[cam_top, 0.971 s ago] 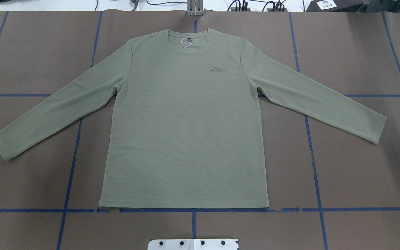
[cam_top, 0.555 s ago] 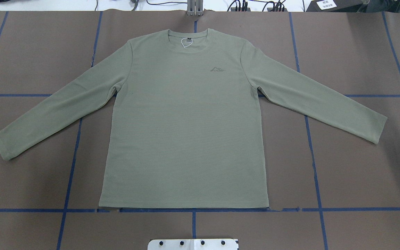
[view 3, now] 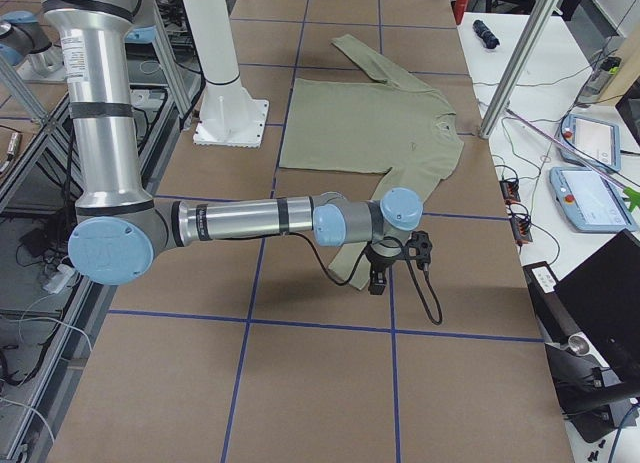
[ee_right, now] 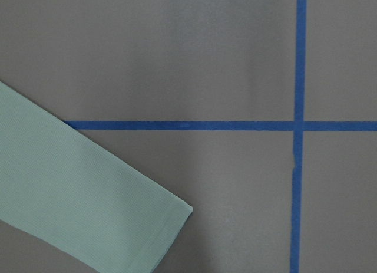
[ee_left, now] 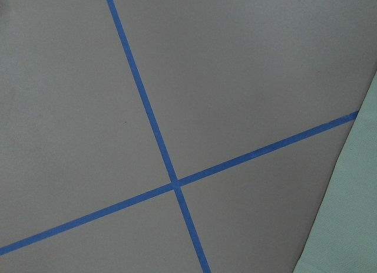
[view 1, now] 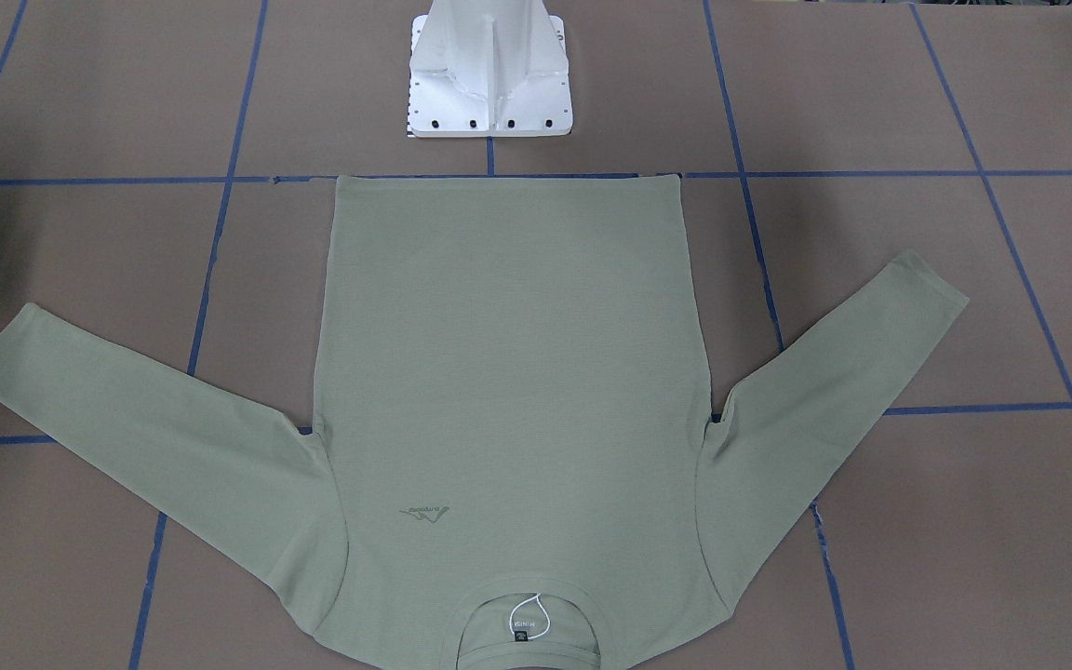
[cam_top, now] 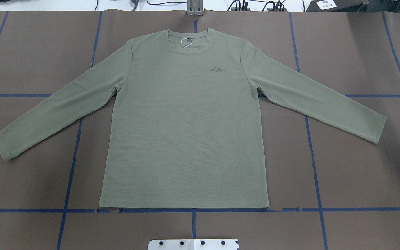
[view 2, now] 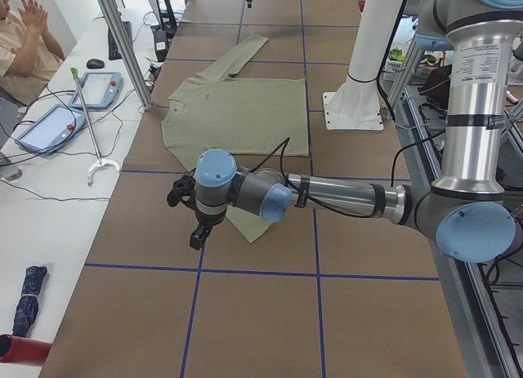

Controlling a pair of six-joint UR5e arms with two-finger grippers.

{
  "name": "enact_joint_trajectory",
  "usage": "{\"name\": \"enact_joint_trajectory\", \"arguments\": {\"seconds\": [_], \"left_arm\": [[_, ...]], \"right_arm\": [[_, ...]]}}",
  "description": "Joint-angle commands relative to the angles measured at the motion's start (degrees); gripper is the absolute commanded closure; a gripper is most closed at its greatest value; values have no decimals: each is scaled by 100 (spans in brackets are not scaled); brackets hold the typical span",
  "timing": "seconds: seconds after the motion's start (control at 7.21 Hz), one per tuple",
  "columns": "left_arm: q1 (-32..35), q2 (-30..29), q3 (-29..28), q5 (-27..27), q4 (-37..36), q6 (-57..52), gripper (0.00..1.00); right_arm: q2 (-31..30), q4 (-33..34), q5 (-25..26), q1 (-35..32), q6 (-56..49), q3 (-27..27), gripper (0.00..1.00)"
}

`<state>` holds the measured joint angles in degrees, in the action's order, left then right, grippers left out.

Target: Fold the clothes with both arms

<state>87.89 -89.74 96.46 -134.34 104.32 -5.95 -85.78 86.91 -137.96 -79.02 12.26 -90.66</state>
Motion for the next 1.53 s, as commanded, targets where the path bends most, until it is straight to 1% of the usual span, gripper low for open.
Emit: {"name": "enact_joint_trajectory", "arguments": {"seconds": [0.0,0.14,0.28,0.42,0.55,0.83,1.25,1.39], "left_arm": [[0,0,100,5,-9,6,0],[-9,0,205,40,-9,41,0],[0,0,224,49,-9,41,0],[0,-8,259,40,-9,50,0],[0,-9,302,49,-9,59,0],[0,-9,381,58,-17,67,0],[0,9,470,40,-26,67,0],[0,9,470,49,-26,67,0]], "right_arm": [[17,-1380,-38,350,658,729,0],[52,-1805,-38,526,1255,847,0],[43,-1983,-38,606,1896,865,0],[43,-2168,-29,642,2294,918,1],[69,-2187,-29,686,2350,1118,1],[122,-2187,-20,887,2543,1156,2],[201,-2187,-11,1133,2676,1375,2],[254,-2187,-11,1143,2685,1480,3]]}}
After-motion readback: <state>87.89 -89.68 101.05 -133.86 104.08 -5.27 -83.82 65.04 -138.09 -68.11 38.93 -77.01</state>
